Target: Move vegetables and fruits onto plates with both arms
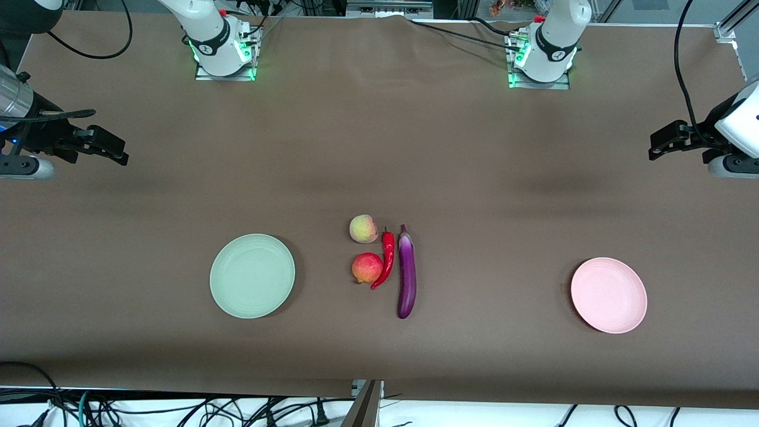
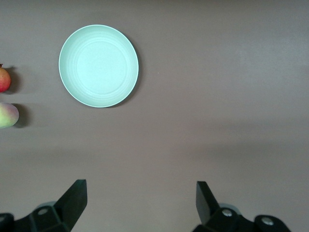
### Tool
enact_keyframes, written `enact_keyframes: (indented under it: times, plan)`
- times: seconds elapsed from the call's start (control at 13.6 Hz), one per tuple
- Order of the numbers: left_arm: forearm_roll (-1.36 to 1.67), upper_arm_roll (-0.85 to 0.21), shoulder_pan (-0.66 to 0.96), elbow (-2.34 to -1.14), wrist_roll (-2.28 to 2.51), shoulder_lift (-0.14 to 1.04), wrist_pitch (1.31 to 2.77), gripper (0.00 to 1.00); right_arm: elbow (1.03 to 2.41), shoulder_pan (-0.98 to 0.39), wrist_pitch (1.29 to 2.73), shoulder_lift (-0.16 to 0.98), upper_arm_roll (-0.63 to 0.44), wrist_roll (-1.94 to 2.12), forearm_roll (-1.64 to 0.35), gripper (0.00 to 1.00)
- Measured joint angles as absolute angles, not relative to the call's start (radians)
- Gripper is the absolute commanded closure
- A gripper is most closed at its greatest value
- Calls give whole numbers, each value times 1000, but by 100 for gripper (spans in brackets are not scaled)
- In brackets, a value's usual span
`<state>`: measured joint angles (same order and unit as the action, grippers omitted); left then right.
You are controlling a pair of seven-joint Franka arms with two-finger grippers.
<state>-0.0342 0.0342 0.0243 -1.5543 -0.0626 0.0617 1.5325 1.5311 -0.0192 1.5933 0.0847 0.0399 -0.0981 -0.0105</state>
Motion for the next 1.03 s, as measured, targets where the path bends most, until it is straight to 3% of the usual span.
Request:
enact_keyframes:
  times: [1.03]
  plan:
    - [-34,39,22,-1537,-63,75,1537,0,1531,-19,1593,85,40,-98,-11,0]
